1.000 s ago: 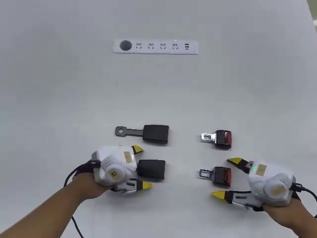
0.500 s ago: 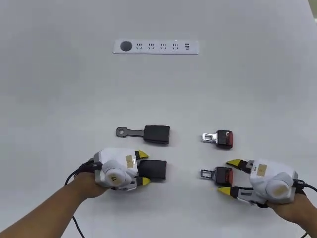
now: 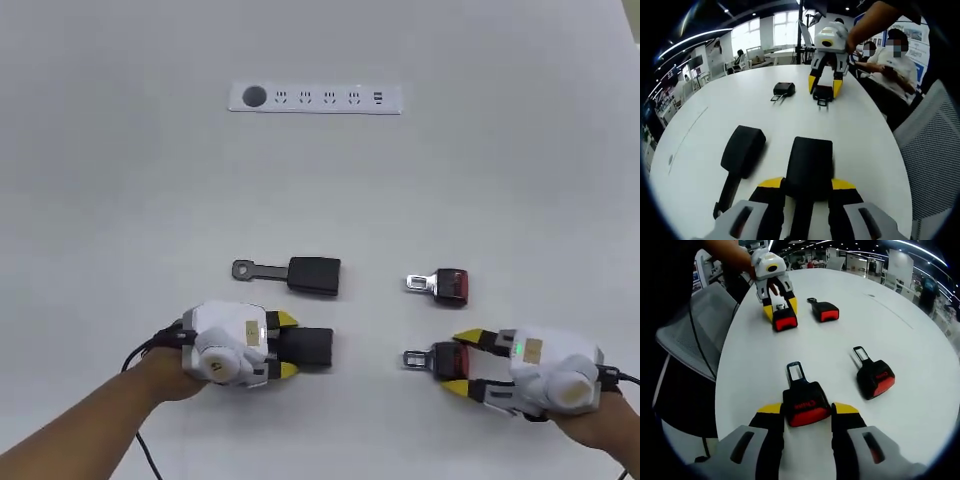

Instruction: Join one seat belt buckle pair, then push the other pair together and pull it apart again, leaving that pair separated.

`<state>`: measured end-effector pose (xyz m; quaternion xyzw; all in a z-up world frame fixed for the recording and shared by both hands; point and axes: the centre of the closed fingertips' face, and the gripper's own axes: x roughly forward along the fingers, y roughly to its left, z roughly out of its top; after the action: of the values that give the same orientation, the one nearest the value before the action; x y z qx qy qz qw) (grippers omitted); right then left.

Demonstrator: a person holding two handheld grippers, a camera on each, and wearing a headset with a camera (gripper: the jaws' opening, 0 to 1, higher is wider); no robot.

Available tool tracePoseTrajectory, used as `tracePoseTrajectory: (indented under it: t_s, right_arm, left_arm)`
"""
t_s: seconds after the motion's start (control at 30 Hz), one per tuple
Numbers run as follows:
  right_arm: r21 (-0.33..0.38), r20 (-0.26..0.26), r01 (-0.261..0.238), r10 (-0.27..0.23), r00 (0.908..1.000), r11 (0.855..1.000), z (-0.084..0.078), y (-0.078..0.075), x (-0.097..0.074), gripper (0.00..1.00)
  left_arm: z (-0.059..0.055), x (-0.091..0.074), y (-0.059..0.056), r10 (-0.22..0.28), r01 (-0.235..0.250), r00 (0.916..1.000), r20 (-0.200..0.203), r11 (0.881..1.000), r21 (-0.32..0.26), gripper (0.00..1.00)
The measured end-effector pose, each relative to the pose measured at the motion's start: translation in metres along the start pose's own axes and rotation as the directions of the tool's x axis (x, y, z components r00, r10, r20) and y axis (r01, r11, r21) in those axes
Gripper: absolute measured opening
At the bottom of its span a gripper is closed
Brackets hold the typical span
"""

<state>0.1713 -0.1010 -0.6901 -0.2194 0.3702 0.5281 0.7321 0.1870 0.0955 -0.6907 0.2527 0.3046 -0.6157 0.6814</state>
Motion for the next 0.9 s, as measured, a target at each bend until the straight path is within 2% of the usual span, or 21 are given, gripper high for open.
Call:
tracePoseTrajectory:
  t_s: [0.2,0.53,0.9]
  right_arm:
    - [0.039,0.053,-0.021,0.018,0.9984,0.999,0.0,-0.001,-0.002,0.34]
    - [0.027,0.066,-0.01,0.008,0.9978,1.0,0.002,0.0,0.0,0.34]
    - [0.016,0.091,-0.01,0.008,0.9958,1.0,0.018,0.003,0.015,0.34]
  left_arm:
    - [-0.001,0.001,0.0,-0.029,0.03,0.9994,-0.02,0.999,0.039,0.34]
    - [0.003,-0.001,0.0,-0.031,0.033,0.999,-0.033,0.998,0.05,0.34]
    - [0.001,-0.001,-0.001,-0.029,0.032,0.9986,-0.044,0.998,0.048,0.34]
